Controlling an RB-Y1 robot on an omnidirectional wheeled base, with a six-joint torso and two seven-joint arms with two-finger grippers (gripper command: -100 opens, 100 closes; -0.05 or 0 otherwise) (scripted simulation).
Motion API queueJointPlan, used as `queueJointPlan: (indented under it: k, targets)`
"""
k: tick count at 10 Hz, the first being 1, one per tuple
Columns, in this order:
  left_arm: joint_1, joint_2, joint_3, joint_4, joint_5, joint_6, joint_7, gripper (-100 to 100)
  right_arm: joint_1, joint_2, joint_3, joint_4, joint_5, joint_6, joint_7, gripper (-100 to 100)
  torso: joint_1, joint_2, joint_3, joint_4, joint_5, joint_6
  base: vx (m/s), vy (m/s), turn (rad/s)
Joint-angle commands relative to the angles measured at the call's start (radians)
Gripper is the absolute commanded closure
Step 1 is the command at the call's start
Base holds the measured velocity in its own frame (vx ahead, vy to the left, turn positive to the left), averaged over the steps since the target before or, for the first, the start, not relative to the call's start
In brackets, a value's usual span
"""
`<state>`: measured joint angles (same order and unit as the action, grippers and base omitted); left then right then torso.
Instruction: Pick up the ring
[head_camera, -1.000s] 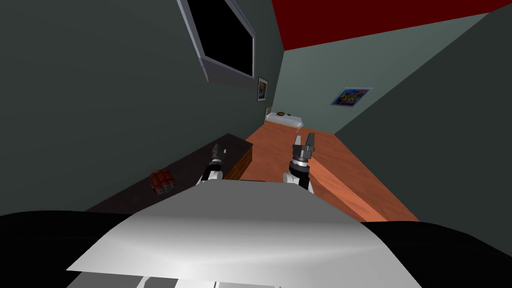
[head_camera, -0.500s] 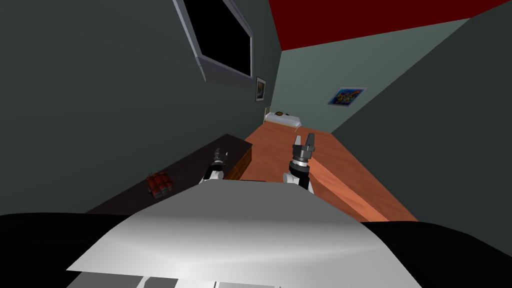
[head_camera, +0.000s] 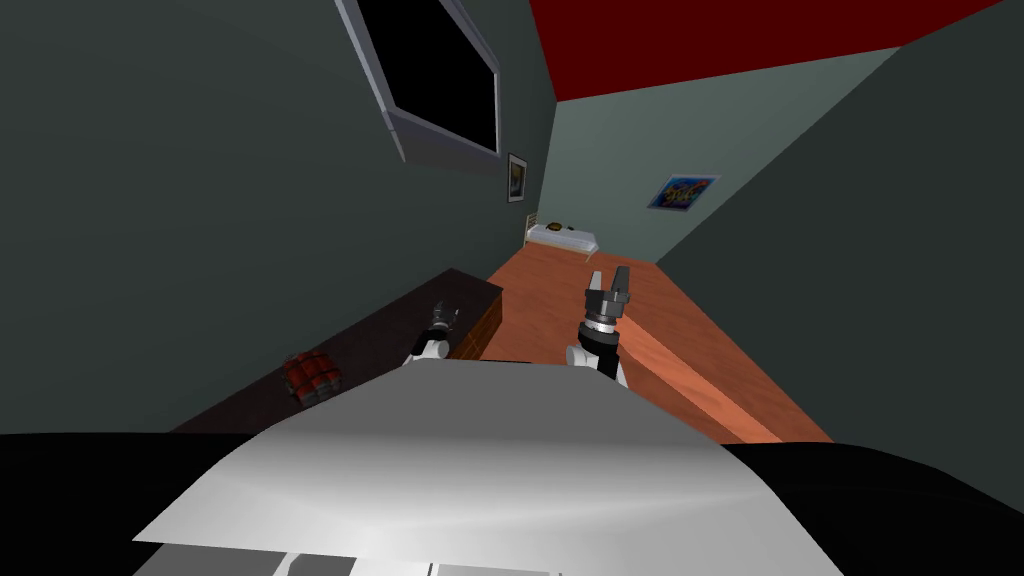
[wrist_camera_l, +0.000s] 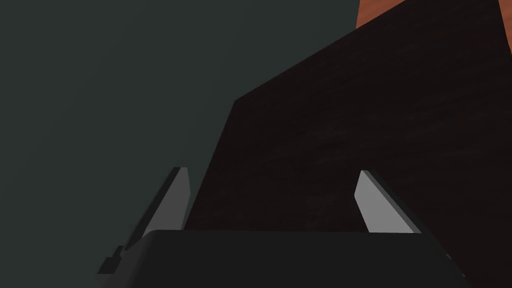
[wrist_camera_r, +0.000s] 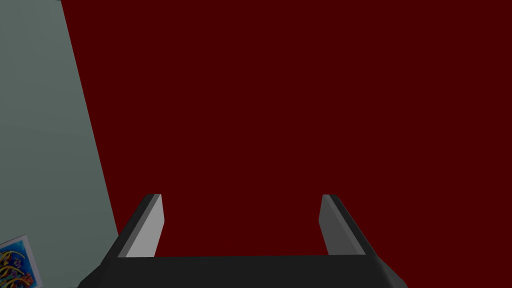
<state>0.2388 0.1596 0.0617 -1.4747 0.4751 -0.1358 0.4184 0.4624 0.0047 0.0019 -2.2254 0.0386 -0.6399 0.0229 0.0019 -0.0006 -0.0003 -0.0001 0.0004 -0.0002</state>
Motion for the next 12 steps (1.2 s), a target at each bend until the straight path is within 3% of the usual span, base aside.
queueJointPlan:
  k: [1,4,5,7,12]
  targets:
    - [-0.007,0.015,-0.001,0.042,0.019,0.013,0.024,-100,0.000,0.000,0.000,0.000,0.000,0.000,0.000,0,0.000,0.000,0.000,0.000,0.000,0.000,0.001,0.026,-0.023]
    - [-0.058,0.031,0.004,0.152,0.087,0.070,0.093,-100,0.000,0.000,0.000,0.000,0.000,0.000,0.000,0,0.000,0.000,0.000,0.000,0.000,0.000,-0.001,0.025,-0.065]
    - [-0.058,0.031,0.004,0.168,0.087,0.070,0.093,-100,0.000,0.000,0.000,0.000,0.000,0.000,0.000,0,0.000,0.000,0.000,0.000,0.000,0.000,0.000,0.022,-0.029]
    - [-0.089,0.042,0.007,0.235,0.130,0.105,0.135,-100,0.000,0.000,0.000,0.000,0.000,0.000,0.000,0,-0.001,0.000,0.000,0.000,0.000,0.000,0.000,0.017,-0.060]
    - [-0.132,0.058,0.011,0.356,0.187,0.154,0.192,-100,0.000,0.000,0.000,0.000,0.000,0.000,0.000,0,-0.001,0.000,0.000,0.000,0.000,0.000,0.001,0.017,-0.040]
